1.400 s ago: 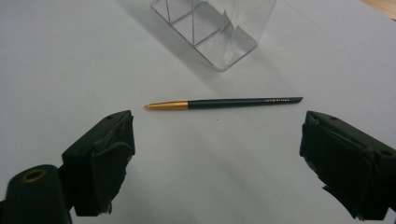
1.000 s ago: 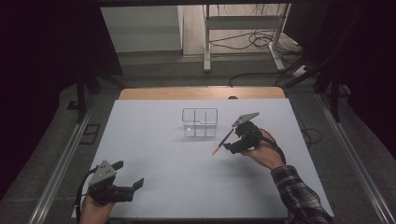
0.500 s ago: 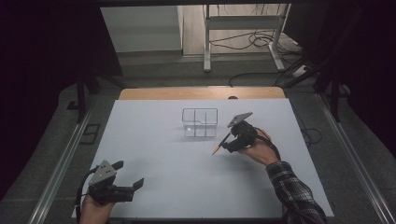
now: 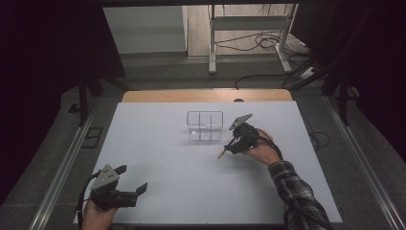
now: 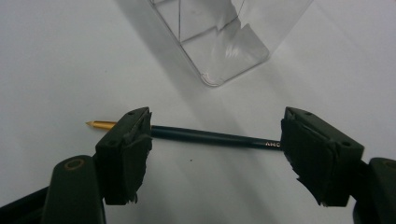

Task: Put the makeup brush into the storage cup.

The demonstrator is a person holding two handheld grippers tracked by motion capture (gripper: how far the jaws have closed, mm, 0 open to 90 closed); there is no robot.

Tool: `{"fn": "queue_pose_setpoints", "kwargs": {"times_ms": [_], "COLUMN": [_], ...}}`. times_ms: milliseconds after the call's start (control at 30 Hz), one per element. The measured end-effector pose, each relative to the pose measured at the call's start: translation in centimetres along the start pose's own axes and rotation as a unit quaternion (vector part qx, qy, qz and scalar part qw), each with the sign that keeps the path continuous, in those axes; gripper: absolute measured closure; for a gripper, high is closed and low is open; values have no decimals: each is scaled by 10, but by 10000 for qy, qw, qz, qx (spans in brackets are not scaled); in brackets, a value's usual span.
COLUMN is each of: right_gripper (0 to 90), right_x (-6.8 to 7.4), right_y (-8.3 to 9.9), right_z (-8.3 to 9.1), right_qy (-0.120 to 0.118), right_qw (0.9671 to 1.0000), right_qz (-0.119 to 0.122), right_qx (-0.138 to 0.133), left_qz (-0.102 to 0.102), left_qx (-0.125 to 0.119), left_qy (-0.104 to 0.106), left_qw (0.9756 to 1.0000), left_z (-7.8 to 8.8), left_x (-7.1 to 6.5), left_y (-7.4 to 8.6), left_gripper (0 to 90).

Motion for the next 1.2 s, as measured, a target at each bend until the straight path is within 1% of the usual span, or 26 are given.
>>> {"fn": "queue_pose_setpoints", "kwargs": {"times_ms": [67, 133, 200, 300, 467, 533, 567, 600, 667, 767, 833, 900, 933, 1067, 1200], "right_gripper": [256, 256, 258, 260, 289, 305, 321, 351, 403, 546, 612, 753, 823, 831, 832], "right_x": [-1, -2, -2, -3, -5, -5, -5, -5, -4, 1, 3, 4, 5, 8, 10], "right_y": [1, 1, 2, 2, 3, 3, 3, 3, 2, 2, 1, 1, 2, 2, 4], "right_z": [-4, -6, -9, -13, -18, -20, -21, -21, -22, -21, -20, -19, -18, -16, -14], "right_qy": [-31, -32, -88, -140, -216, -289, -285, -326, -460, -715, -756, -800, -862, -951, -1017], "right_qw": [10000, 10000, 9999, 9997, 9994, 9991, 9990, 9988, 9981, 9963, 9958, 9951, 9942, 9925, 9915], "right_qz": [57, 53, 65, 150, 207, 228, 266, 254, 286, 273, 242, 200, 201, 139, 117], "right_qx": [27, 65, 74, 109, 186, 225, 219, 261, 277, 389, 454, 553, 613, 753, 808], "left_qz": [-1, 8, 7, 9, 12, 7, 7, 6, 5, 7, 0, -5, -6, -6, -10], "left_qx": [1, -3, 1, 3, 5, 8, 10, 13, 14, 14, 17, 19, 17, 15, 13], "left_qy": [0, 2, 3, 1, -1, -1, -2, -3, -3, -2, -3, -4, -6, -12, -16], "left_qw": [10000, 10000, 10000, 10000, 10000, 10000, 10000, 10000, 10000, 10000, 10000, 10000, 10000, 10000, 10000], "left_z": [0, 0, 0, 0, 0, 0, 0, 0, 0, -1, -1, -1, 0, 0, 0], "left_x": [0, 0, 0, 0, 0, 0, 0, 0, 0, 0, 0, 0, 0, 0, 0], "left_y": [0, 0, 0, 0, 0, 0, 0, 1, 1, 1, 1, 1, 1, 1, 0], "left_gripper": [23, 23, 24, 24, 25, 25, 25, 25, 25, 26, 26, 26, 26, 27, 27]}}
Point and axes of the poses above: each handheld gripper's, and its own axes: z roughly backward along the jaws, y roughly out of its underside, x roughly to its left, the point moved 9 cm from there along -z, roughly forward along the jaws, and after that the axes turned 1 degree about -z, right-handed, at the moved point
